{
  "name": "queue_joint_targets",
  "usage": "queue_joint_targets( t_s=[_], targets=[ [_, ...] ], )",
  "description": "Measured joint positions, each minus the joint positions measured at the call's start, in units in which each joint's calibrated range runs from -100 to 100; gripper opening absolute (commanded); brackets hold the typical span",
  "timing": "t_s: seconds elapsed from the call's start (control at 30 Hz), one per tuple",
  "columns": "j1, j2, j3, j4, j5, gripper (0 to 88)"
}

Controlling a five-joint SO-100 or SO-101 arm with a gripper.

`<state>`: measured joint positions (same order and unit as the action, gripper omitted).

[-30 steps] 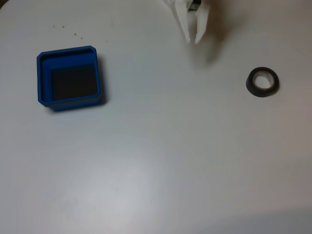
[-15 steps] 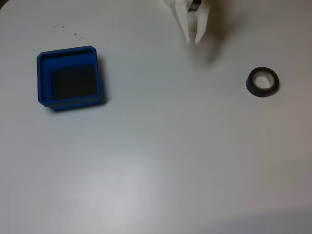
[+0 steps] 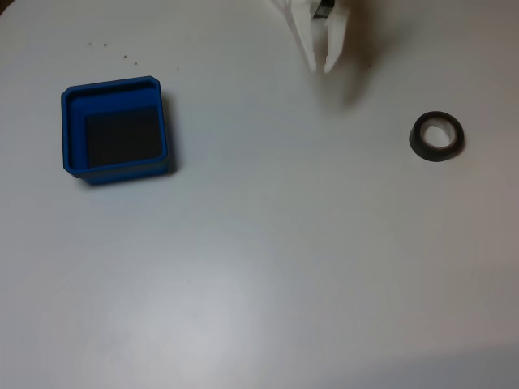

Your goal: Pick the black tape roll and drop it in the blue box

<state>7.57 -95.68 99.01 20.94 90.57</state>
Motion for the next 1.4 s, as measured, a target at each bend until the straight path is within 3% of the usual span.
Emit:
queue_joint_targets(
  t_s=[1.1,1.4],
  targets=[
    [0.0,0.0,0.0,0.0,0.0,1.3],
    [-14.15,0.0,0.0,0.0,0.25,1.3]
  ],
)
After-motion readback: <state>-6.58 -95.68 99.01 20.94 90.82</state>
